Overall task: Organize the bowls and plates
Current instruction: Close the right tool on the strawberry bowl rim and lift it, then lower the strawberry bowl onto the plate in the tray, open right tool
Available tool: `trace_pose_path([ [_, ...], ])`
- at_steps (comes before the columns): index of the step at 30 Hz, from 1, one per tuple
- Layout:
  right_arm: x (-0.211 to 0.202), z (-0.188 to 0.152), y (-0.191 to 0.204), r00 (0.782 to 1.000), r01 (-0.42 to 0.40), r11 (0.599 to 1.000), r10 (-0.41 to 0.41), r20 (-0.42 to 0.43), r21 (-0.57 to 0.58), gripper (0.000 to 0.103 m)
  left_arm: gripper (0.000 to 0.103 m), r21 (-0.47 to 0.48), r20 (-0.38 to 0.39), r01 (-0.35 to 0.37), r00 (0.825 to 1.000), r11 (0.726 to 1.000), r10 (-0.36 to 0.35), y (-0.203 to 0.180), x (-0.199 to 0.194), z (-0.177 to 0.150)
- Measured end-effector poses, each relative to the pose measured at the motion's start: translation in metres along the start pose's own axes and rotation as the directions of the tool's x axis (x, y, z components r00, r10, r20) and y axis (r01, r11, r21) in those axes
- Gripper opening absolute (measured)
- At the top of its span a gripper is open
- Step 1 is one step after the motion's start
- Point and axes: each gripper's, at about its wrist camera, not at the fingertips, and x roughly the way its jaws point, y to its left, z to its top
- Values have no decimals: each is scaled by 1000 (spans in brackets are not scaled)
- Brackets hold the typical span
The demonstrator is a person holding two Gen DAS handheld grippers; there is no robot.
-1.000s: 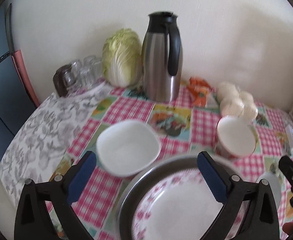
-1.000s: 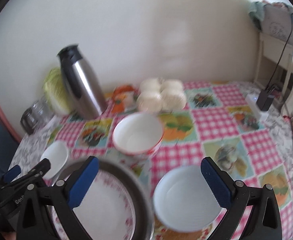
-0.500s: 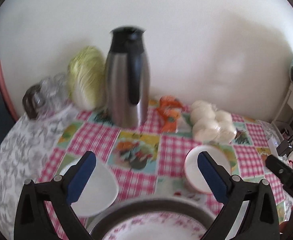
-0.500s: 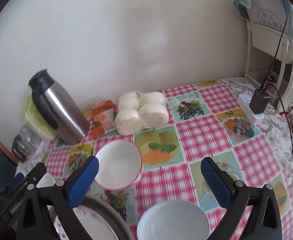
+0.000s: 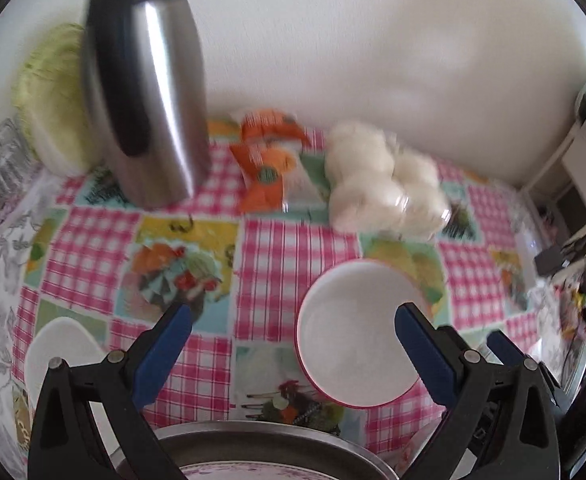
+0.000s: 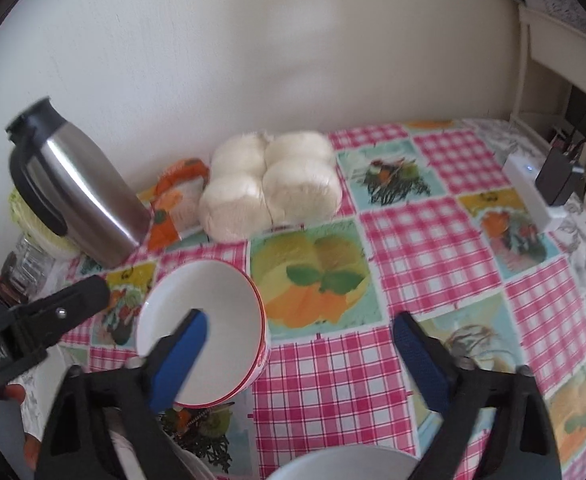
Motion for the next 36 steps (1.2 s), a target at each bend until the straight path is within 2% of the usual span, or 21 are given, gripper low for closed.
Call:
trace_pose_path([
  [1,5,-2,0,1000,-3,1000,3,-16,7,81,97,0,-23,-6,1000,1000,6,-1,8,0],
  [3,16,-4,0,998,-30,999,31,-50,21,69,83,3,-54,-13,998,1000,14,-2,21,0],
  [4,20,-5,1,997,-37,999,38,-62,21,64,72,3,-79,-15,997,1000,15,-2,29,0],
  [5,25,-7,2,996,-40,999,42,-75,19,54,65,1,-96,-9,995,1000,9,-2,34,0],
  [6,29,-8,3,995,-40,999,42,-87,19,46,61,-3,-117,0,993,1000,0,-2,40,-1],
  [9,42,-12,4,989,-68,997,72,-132,37,36,46,-9,-165,8,986,1000,-10,-2,54,-2],
  [11,48,-13,6,985,-85,996,89,-151,31,31,26,-21,-198,14,980,1000,-18,-1,62,-4],
  [14,53,-13,9,979,-111,993,114,-169,28,24,11,-8,-215,22,976,1000,-23,-4,70,-7],
  [15,54,-14,11,977,-123,992,126,-172,27,19,11,4,-210,14,978,1000,-13,-6,70,-7],
  [22,45,-9,8,981,-116,993,119,-156,25,15,8,8,-143,60,988,998,-58,-11,54,-4],
  [30,-7,3,11,990,-122,993,121,-79,-10,15,8,12,-36,79,996,997,-79,-17,-7,-11],
  [36,-43,-5,29,991,-122,990,116,-73,-75,15,8,-41,-2,80,997,996,-81,3,-48,-23],
])
